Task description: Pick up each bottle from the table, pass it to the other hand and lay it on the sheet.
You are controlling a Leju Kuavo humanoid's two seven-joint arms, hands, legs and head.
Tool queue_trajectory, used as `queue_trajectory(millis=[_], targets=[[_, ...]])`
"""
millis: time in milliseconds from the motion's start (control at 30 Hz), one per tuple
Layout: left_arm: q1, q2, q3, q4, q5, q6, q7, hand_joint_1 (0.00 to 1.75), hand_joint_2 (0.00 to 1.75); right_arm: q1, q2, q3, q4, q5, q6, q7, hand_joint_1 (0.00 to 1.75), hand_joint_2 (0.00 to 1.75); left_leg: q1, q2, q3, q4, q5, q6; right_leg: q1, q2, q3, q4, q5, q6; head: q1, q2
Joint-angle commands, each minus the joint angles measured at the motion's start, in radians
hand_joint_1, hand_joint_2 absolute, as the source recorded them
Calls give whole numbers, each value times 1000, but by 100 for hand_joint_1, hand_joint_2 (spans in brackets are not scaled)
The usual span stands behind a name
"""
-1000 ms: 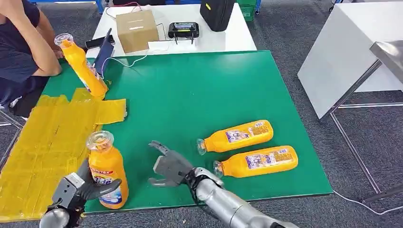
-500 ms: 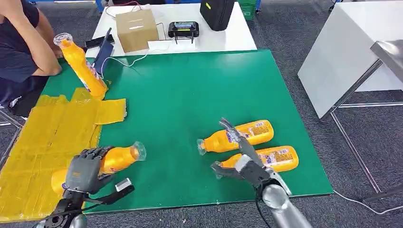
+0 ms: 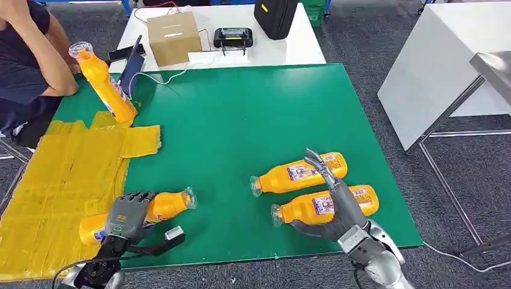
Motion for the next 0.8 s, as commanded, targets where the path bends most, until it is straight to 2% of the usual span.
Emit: queue_trajectory(millis=[33, 167, 300, 433, 467, 533, 633, 800], targets=[[-88, 22, -67, 234, -1, -66, -4, 0, 175, 1, -27, -23, 3, 10, 20, 2, 0, 175, 0, -4, 4, -1, 0, -1, -1, 2, 4, -1, -1, -1, -1, 0], [-114, 43, -82, 314, -1, -77, 3, 0, 175, 1, -26, -22, 13, 17, 28, 4, 0, 175, 1, -5, 8, -2, 0, -1, 0, 6, 9, -1, -1, -2, -1, 0], [-124, 48, -97, 322, -1, -79, 23, 0, 175, 1, -27, -21, 15, 20, 30, 5, 0, 175, 0, -5, 11, -2, 0, 0, 0, 3, 12, -1, 0, -2, 0, 0], [-145, 55, -109, 337, -1, -92, 39, 0, 175, 9, -35, -25, 19, 27, 33, 9, 0, 175, 2, -5, 11, -2, -1, -2, 1, 6, 12, -1, 1, -4, 0, 0], [-151, 58, -112, 340, -1, -92, 43, 0, 175, 15, -39, -30, 18, 25, 34, 9, 0, 175, 1, -5, 14, -3, -2, -1, 0, 2, 16, -1, -1, -3, -1, 0], [-151, 60, -112, 329, -1, -79, 62, 0, 175, 39, -46, -42, 6, 27, 33, 10, 0, 175, 2, -6, 13, -3, 0, -1, 1, 7, 14, -2, 1, -4, -1, 0], [-134, 64, -95, 285, -1, -63, 106, 0, 175, 85, -56, -62, -16, 55, 21, 20, 0, 175, 1, -6, 17, -3, 3, -1, 0, 2, 17, -1, 1, -2, -1, 0], [-115, 73, -79, 244, -1, -45, 128, 0, 175, 110, -71, -89, -15, 63, 18, 24, 0, 175, 1, -5, 17, -2, 2, 0, 0, 4, 17, -1, 1, -2, 0, 0]])
